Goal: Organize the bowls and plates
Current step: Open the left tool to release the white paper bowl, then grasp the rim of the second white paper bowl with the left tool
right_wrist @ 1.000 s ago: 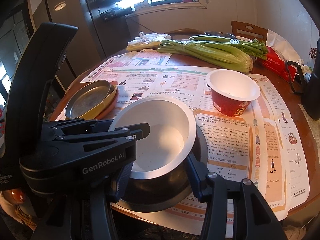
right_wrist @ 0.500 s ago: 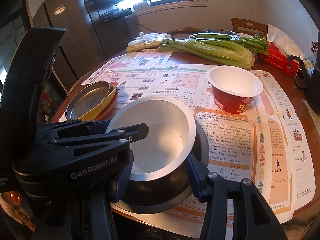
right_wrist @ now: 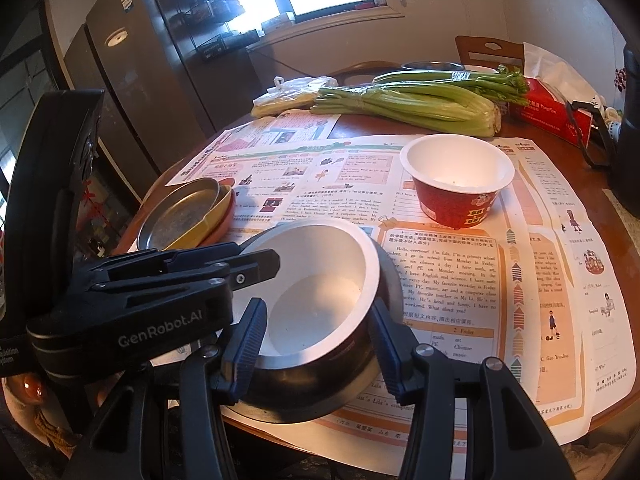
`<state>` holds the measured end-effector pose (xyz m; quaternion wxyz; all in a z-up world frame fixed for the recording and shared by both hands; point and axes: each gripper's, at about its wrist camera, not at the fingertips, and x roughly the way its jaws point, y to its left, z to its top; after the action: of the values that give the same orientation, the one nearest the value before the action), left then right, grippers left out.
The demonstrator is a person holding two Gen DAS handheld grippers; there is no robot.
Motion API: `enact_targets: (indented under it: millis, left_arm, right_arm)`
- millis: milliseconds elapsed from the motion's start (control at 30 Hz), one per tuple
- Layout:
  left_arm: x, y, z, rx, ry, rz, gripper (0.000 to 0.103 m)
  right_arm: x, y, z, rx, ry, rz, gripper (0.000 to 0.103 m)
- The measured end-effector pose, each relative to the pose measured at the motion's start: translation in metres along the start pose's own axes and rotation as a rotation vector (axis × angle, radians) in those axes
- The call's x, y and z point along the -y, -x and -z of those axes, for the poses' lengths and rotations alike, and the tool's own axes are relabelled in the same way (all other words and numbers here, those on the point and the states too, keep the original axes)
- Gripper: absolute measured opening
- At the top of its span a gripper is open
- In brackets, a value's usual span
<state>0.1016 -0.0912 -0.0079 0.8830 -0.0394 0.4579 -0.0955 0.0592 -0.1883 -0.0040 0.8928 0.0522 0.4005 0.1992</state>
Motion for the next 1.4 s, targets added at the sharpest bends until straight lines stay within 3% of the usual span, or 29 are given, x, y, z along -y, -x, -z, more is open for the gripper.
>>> enact_targets:
  millis: [300, 567, 733, 1100, 1400]
  left_arm:
    - [0.003, 0.014, -0.005, 0.049, -0.022, -0.03, 0.04]
    - [0.004, 0.012, -0.016, 0.061, -0.047, -0.001, 0.042]
    - [0.013, 0.01, -0.036, 0.058, -0.076, 0.083, 0.05]
    - [0.037, -0.004, -0.088, 0.062, -0.151, 0.111, 0.056]
    - [0.061, -0.03, -0.112, 0.025, -0.208, 0.114, 0.056]
  right_arm:
    - [0.013, 0.014, -0.002, 0.041, -0.031, -0.018, 0.052]
    - [0.033, 0.019, -0.011, 0.077, -0.102, 0.001, 0.052]
    - [0.049, 0.017, -0.021, 0.096, -0.146, 0.02, 0.052]
    - [0.085, 0.025, -0.053, 0.187, -0.223, 0.083, 0.052]
    - [0.12, 0.018, -0.066, 0.198, -0.29, 0.118, 0.053]
